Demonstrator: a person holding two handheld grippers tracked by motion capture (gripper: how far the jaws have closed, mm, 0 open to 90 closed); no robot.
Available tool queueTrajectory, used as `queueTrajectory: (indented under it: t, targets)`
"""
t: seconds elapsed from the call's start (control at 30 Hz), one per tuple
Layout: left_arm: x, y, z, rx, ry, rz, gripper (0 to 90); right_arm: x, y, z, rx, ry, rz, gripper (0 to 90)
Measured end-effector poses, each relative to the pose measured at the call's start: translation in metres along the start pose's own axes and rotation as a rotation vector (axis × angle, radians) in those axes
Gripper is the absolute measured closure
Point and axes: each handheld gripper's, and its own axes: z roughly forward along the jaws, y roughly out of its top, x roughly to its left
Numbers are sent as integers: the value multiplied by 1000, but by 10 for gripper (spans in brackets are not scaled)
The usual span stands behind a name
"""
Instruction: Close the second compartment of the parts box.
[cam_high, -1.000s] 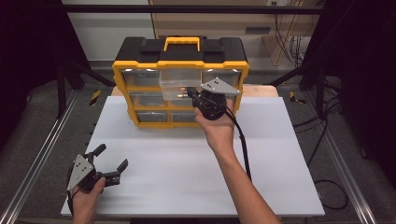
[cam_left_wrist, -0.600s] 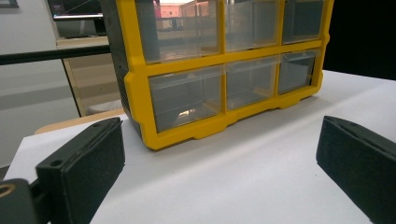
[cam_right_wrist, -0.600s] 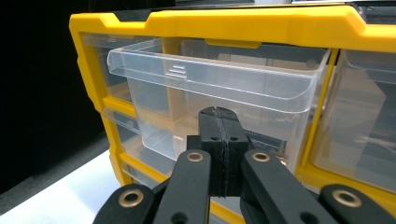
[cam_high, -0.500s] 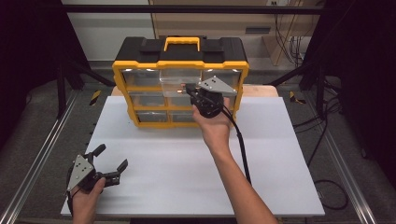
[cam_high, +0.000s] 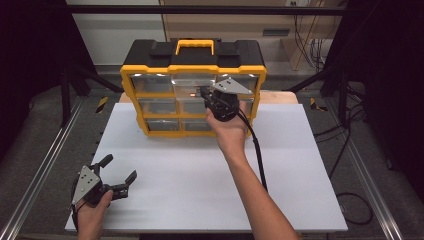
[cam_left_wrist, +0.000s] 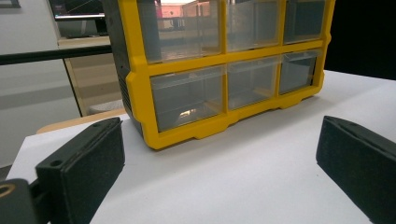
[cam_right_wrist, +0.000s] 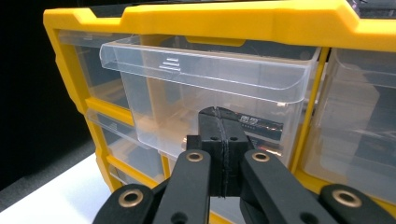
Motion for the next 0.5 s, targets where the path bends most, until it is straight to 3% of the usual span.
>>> queueTrajectory:
  t: [0.5]
  targets:
    - [0, 0, 0, -1, 0, -1, 8, -2, 1, 3, 3, -5, -2, 900]
